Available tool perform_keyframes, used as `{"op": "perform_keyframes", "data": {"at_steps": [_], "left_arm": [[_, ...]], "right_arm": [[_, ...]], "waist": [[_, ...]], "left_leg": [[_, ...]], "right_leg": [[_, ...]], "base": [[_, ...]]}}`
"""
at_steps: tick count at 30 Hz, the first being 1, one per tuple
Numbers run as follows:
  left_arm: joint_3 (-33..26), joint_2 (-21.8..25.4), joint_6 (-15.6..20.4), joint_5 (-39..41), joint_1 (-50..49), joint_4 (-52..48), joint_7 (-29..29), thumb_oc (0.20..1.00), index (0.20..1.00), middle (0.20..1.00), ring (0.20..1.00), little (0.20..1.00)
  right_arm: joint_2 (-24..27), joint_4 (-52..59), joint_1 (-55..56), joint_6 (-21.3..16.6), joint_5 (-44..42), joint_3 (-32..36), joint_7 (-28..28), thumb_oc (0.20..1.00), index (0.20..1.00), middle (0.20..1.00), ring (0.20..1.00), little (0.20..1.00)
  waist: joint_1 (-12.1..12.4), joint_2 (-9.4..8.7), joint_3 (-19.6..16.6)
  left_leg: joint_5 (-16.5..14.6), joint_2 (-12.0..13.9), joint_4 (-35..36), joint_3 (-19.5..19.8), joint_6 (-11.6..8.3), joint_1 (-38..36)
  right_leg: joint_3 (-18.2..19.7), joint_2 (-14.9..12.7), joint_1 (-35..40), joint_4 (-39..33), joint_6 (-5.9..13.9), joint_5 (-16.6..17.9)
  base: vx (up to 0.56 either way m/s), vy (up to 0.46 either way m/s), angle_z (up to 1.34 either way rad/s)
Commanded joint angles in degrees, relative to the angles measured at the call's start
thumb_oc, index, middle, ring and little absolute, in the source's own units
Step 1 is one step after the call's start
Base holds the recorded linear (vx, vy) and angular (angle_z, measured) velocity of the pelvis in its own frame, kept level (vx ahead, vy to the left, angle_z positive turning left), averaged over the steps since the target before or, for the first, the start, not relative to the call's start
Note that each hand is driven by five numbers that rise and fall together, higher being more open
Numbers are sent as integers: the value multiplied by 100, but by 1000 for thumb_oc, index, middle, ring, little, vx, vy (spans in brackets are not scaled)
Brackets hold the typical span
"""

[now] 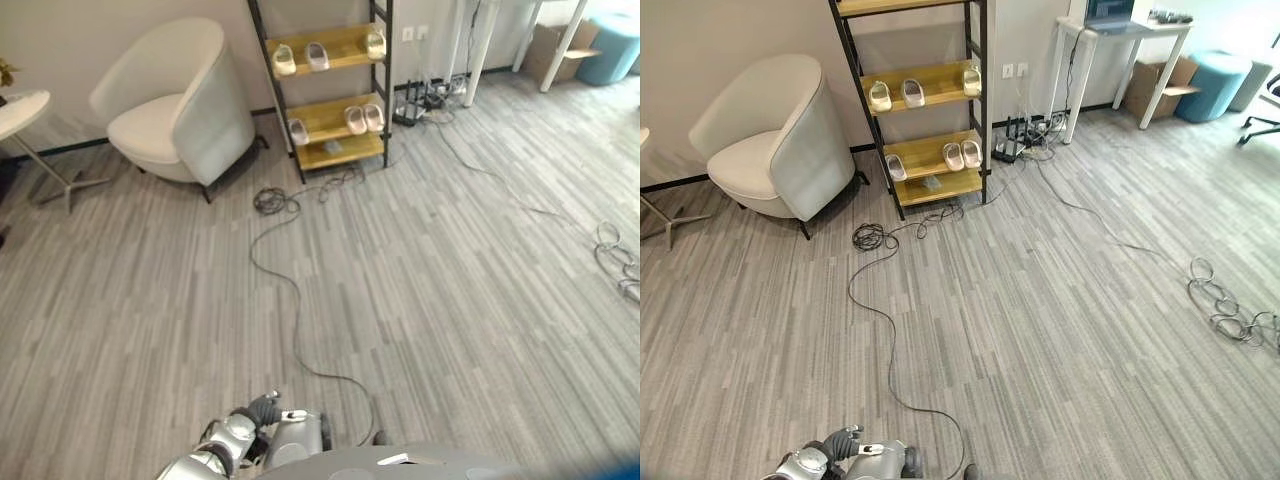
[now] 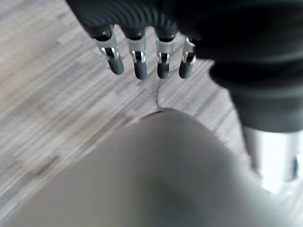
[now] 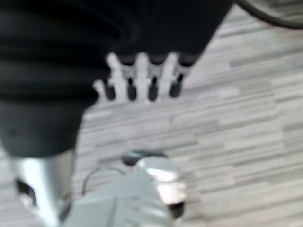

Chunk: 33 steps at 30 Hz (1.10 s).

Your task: Arrange the slippers neatly on the shoe rack.

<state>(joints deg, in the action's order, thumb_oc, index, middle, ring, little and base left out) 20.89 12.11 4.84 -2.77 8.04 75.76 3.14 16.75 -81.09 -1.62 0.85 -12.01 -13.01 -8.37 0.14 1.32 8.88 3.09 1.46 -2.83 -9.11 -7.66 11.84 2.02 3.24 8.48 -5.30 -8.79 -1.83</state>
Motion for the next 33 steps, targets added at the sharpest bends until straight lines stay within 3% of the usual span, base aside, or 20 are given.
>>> {"op": "perform_keyframes", "data": {"at_steps": [1, 4, 5, 8, 9, 11, 12, 13, 14, 16, 17, 18, 20, 22, 23, 25, 29, 31, 32, 33], "left_arm": [[212, 22, 65, -309, -19, 135, -14, 1000, 1000, 1000, 1000, 1000], [123, 38, 44, -288, -130, 199, -31, 1000, 1000, 1000, 1000, 1000], [42, 104, 11, -261, -101, 191, -64, 1000, 1000, 1000, 1000, 1000], [-26, 186, -7, -264, -91, 226, -102, 1000, 1000, 1000, 1000, 1000], [-41, 213, -9, -256, -47, 197, -125, 1000, 1000, 1000, 1000, 1000], [-34, 262, 3, -252, 56, 87, -167, 1000, 1000, 1000, 1000, 1000], [-12, 291, 12, -202, 152, -29, -209, 1000, 1000, 1000, 1000, 1000], [-13, 288, 12, -202, 153, -28, -209, 1000, 1000, 1000, 1000, 1000], [-16, 290, -13, -165, 225, -64, -291, 1000, 1000, 1000, 1000, 1000], [13, 275, -21, -196, 246, -47, -309, 1000, 1000, 1000, 1000, 1000], [99, 221, -21, -321, 263, 18, -305, 1000, 1000, 1000, 1000, 1000], [100, 219, -20, -322, 261, 19, -306, 1000, 1000, 1000, 1000, 1000], [236, 138, -19, -482, 256, 80, -292, 1000, 1000, 1000, 1000, 1000], [313, 88, -4, -561, 276, 115, -283, 1000, 1000, 1000, 1000, 1000], [648, -54, 28, -949, 409, 206, -158, 1000, 1000, 1000, 1000, 1000], [738, -78, 57, -1006, 421, 182, -193, 1000, 1000, 1000, 1000, 1000], [639, -123, 100, -737, 421, 65, -244, 1000, 1000, 1000, 1000, 1000], [479, -141, 95, -429, 393, 24, -274, 1000, 1000, 1000, 1000, 1000], [398, -174, 90, -266, 314, -2, -259, 1000, 1000, 1000, 1000, 1000], [399, -176, 89, -265, 314, -3, -259, 1000, 1000, 1000, 1000, 1000]], "right_arm": [[101, 9, -33, -116, 136, -49, -18, 1000, 1000, 1000, 1000, 1000], [27, 98, -5, -153, 290, -156, -36, 1000, 1000, 1000, 1000, 1000], [-18, 169, -19, -163, 358, -225, 4, 1000, 1000, 1000, 1000, 1000], [-98, 237, -62, -170, 326, -236, -18, 1000, 1000, 1000, 1000, 1000], [-135, 287, -99, -173, 319, -283, -46, 1000, 1000, 1000, 1000, 1000], [-257, 402, -201, -184, 465, -437, -64, 1000, 1000, 1000, 1000, 1000], [-285, 530, -334, -196, 604, -561, -75, 1000, 1000, 1000, 1000, 1000], [-282, 530, -336, -196, 604, -561, -75, 1000, 1000, 1000, 1000, 1000], [-259, 706, -460, -210, 605, -525, -77, 1000, 1000, 1000, 1000, 1000], [-228, 777, -509, -229, 560, -469, -54, 1000, 1000, 1000, 1000, 1000], [-201, 821, -515, -276, 494, -408, -4, 1000, 1000, 1000, 1000, 1000], [-200, 822, -511, -277, 494, -409, -4, 1000, 1000, 1000, 1000, 1000], [-168, 836, -469, -310, 441, -370, 52, 1000, 1000, 1000, 1000, 1000], [-148, 809, -451, -314, 425, -363, 48, 1000, 1000, 1000, 1000, 1000], [-138, 534, -373, -195, 567, -481, -73, 1000, 1000, 1000, 1000, 1000], [-156, 285, -244, -107, 780, -584, -120, 1000, 1000, 1000, 1000, 1000], [-210, 49, 53, -16, 885, -505, -159, 1000, 1000, 1000, 1000, 1000], [-218, -25, 165, 12, 735, -389, -183, 1000, 1000, 1000, 1000, 1000], [-166, -14, 173, 28, 619, -342, -171, 1000, 1000, 1000, 1000, 1000], [-164, -14, 173, 28, 619, -342, -171, 1000, 1000, 1000, 1000, 1000]], "waist": [[338, 18, -126], [388, 0, -282], [386, -161, -406], [442, -349, -521], [449, -413, -523], [479, -573, -495], [451, -547, -369], [459, -525, -387], [390, -315, -245], [319, -208, -196], [200, -51, -161], [177, -73, -133], [4, 9, -56], [-104, 26, -47], [-450, -17, -62], [-491, -12, -74], [-486, -94, -227], [-444, -86, -291], [-389, -76, -322], [-403, -70, -322]], "left_leg": [[527, -362, -260, -28, 434, 588], [543, -473, 105, 222, 656, 330], [479, -543, -115, 288, 760, 367], [287, -601, -198, 313, 855, 270], [167, -602, -235, 300, 892, 176], [-149, -635, -312, 318, 999, -46], [-348, -557, -373, 421, 1088, -259], [-338, -530, -370, 419, 1083, -237], [-429, -315, -296, 475, 1139, -558], [-437, -287, -183, 534, 1188, -758], [-518, -303, -14, 643, 1225, -1116], [-526, -334, -10, 661, 1229, -1154], [-726, -358, -82, 854, 1157, -1408], [-813, -384, -116, 972, 1110, -1493], [-1132, -441, -37, 1327, 928, -1841], [-1304, -376, -2, 1409, 864, -2077], [-1483, -260, -117, 1843, 711, -2206], [-1355, -5, -350, 2044, 556, -2182], [-979, 203, -953, 2113, 368, -1965], [-991, 206, -976, 2128, 366, -1951]], "right_leg": [[434, 148, 639, 30, 971, -537], [540, 156, 717, 91, 987, -643], [539, 99, 683, 323, 1014, -734], [611, 68, 601, 810, 1116, -766], [607, 76, 511, 1207, 1251, -680], [509, 101, 221, 2220, 1764, -254], [191, 169, -316, 3389, 2379, 496], [199, 193, -334, 3367, 2379, 527], [-401, 162, -895, 4271, 2379, 897], [-617, 41, -1175, 4650, 2379, 872], [-708, -263, -1547, 4380, 2249, 595], [-722, -296, -1515, 4411, 2253, 550], [-747, -591, -1816, 3681, 1859, -145], [-588, -629, -1939, 3230, 1768, -167], [813, -720, -2185, 1798, 1839, 155], [936, -844, -2353, 1480, 1890, 416], [735, -952, -2058, 1357, 1853, 472], [734, -756, -1941, 1429, 1751, 372], [553, -619, -1684, 1366, 1561, 187], [537, -619, -1680, 1363, 1560, 186]], "base": [[299, 12, -63], [248, 41, -82], [305, 46, -66], [266, 30, -15], [289, 46, -21], [275, 13, -12], [169, -9, -7], [266, -9, 11], [148, -6, 19], [323, 83, 16], [392, 127, 1], [446, 63, -4], [400, -85, 22], [435, -184, 61], [450, -234, 51], [479, -273, 96], [327, -318, 79], [253, -396, 77], [228, -387, 34], [201, -386, 37]]}}
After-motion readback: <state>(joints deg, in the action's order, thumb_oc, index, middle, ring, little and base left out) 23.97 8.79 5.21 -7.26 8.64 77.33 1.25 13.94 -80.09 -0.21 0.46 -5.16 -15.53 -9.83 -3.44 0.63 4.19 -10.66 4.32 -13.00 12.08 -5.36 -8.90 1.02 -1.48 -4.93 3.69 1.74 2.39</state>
